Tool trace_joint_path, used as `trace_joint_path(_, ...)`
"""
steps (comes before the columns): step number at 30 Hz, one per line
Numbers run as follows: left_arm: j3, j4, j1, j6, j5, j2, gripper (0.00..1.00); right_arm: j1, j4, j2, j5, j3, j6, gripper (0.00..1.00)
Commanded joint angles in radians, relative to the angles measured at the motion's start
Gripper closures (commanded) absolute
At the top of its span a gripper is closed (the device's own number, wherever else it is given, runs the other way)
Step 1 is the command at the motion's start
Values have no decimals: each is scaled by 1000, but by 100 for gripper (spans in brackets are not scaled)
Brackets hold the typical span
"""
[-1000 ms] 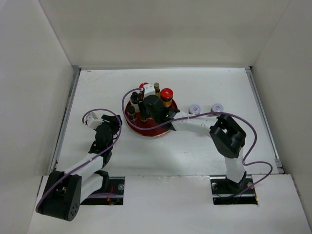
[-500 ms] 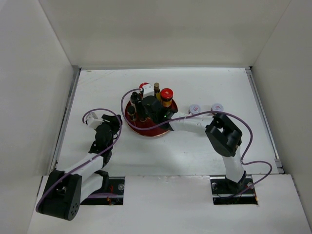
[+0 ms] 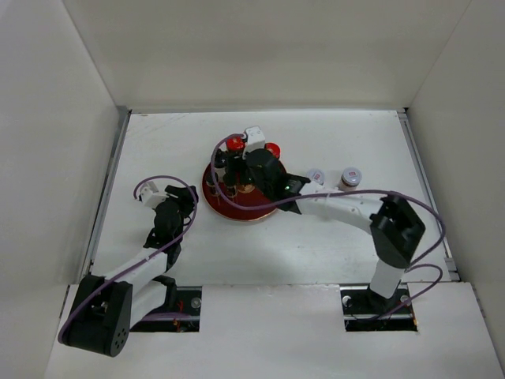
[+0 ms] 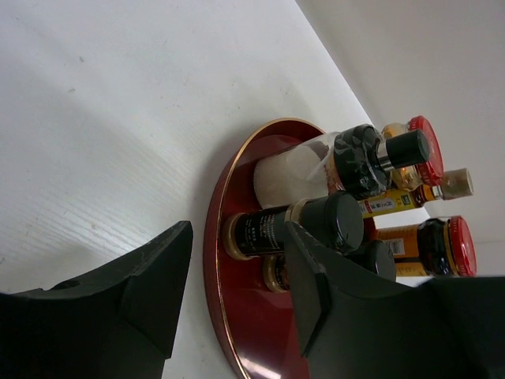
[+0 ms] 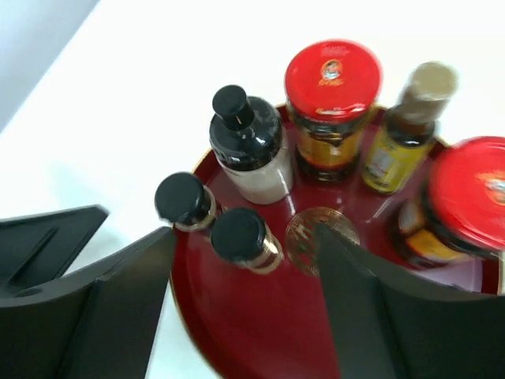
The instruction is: Organize the condiment bottles
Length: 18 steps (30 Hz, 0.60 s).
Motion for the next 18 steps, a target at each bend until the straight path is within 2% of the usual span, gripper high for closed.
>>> trace_joint_path(1,6,63,9,-11,11,4,52,-26,37,-161,-19,-90,28,28)
trace_joint_path(5,6,59,4,-4,4,-6,52,-139,28,-299,31,-260,65,67)
trace_joint_path(7,9,60,3,-6,8,5,52,-196,15,-355,73,-334,77,69)
trace_joint_path(9,9,62,3,-6,11,2,52,-253,-1,-398,159,-397,71,62)
trace_joint_path(13,10,63,3,-3,4,11,52,-334,-104,-408,279,-428,39,23)
trace_joint_path(15,13,63,3,-6,13,16,52,-365,-158,-380,285,-414,31,14)
trace_joint_path(18,13,63,3,-3,8,14,52,-379,-184,-342,250,-400,31,8)
